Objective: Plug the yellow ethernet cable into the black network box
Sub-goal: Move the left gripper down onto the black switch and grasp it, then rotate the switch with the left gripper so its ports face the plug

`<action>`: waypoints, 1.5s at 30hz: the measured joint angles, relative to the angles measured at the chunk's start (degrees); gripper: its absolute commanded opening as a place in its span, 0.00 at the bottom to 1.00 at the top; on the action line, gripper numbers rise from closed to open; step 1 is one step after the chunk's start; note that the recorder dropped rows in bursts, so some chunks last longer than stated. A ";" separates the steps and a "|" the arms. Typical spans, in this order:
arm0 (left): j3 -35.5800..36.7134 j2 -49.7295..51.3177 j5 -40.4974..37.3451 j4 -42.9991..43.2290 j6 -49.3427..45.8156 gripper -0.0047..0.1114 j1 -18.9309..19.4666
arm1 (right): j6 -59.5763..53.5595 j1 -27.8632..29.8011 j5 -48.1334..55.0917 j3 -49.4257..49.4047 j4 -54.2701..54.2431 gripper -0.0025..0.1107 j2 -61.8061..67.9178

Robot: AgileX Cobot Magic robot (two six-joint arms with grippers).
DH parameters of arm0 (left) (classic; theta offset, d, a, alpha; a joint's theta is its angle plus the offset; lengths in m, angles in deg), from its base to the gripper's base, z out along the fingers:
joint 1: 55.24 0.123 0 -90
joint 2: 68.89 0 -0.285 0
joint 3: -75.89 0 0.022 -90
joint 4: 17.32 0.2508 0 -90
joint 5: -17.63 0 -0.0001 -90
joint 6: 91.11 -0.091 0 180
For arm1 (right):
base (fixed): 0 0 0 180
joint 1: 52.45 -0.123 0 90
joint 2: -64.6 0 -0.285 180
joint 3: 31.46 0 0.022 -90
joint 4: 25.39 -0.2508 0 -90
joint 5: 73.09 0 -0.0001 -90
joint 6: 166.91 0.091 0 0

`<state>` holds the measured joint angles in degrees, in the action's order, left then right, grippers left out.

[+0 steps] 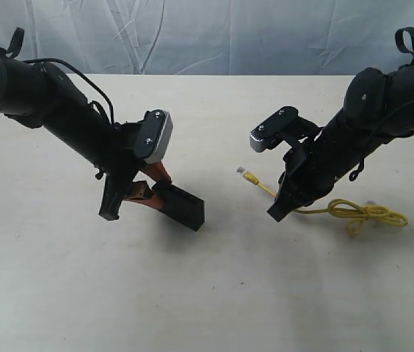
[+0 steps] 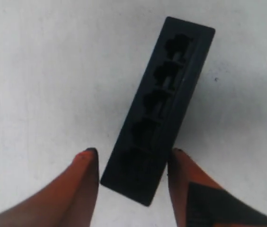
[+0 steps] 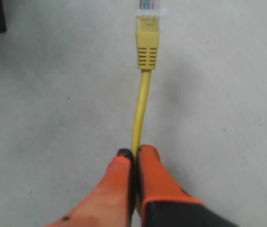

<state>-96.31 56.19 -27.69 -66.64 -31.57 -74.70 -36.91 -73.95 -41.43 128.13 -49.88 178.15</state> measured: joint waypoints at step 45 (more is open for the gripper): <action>19.75 -7.63 49.62 -4.69 6.05 0.55 -14.11 | 0.00 0.00 -1.77 0.00 -1.59 0.02 0.00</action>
<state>-76.56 48.55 21.93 -71.33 -25.52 -88.81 -36.91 -73.95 -43.21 128.13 -51.47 178.15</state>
